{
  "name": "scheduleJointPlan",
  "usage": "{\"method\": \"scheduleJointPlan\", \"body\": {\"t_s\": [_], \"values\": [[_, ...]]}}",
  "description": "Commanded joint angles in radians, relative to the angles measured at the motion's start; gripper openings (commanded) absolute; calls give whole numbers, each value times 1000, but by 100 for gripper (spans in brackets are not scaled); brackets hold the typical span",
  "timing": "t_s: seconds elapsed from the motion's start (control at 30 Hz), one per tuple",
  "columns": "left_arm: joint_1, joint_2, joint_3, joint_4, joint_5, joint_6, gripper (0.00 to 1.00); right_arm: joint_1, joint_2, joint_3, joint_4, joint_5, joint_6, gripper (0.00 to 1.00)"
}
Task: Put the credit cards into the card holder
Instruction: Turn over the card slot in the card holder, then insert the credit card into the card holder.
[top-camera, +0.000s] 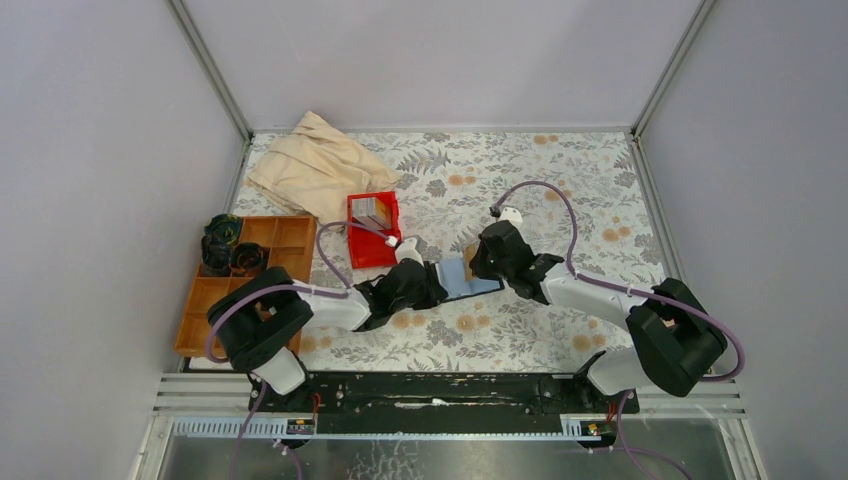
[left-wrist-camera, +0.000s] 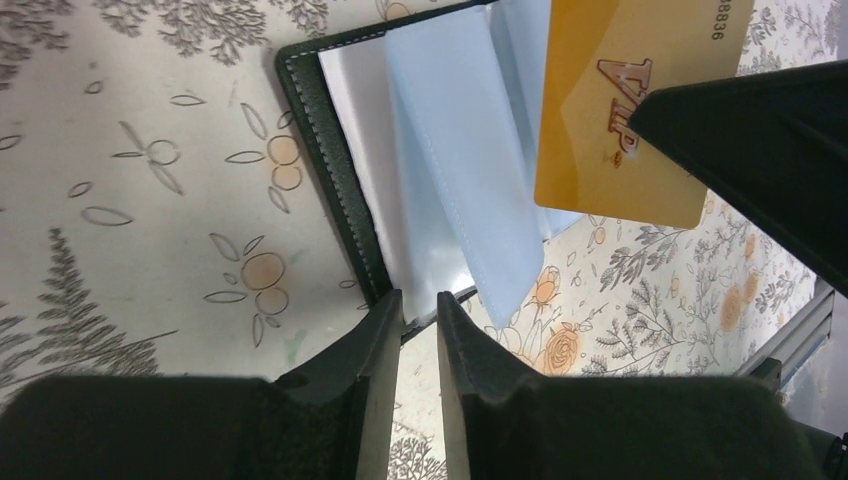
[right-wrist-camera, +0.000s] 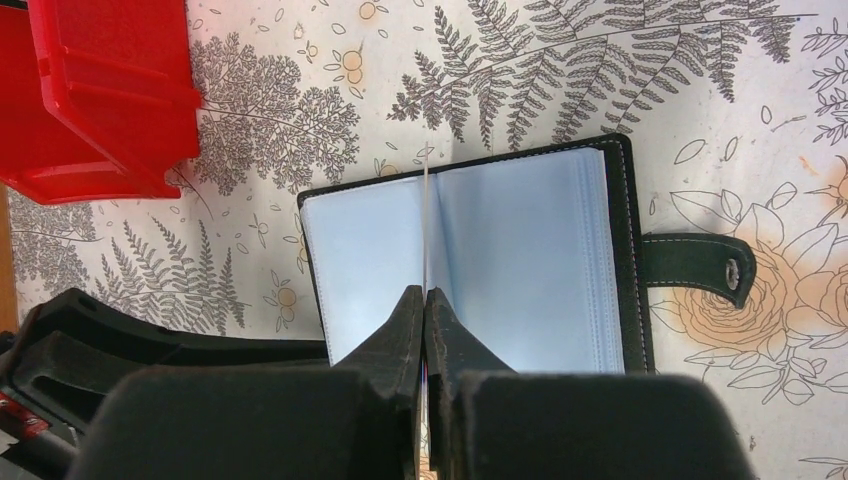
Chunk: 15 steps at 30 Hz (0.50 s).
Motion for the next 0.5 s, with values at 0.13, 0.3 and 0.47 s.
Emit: {"method": "scheduleJointPlan", "body": {"t_s": [0.13,0.3,0.47], "values": [[-8,-149,-4,-179,-149,-6,27,8,6,50,6,-1,-22,0],[-8,-214,10,-191,-165,11,27,9,31,51,33,-38,-18,0],[-8,-187,65,-183,-143,40,28,23,48,53,43,-42,-13,0]]}}
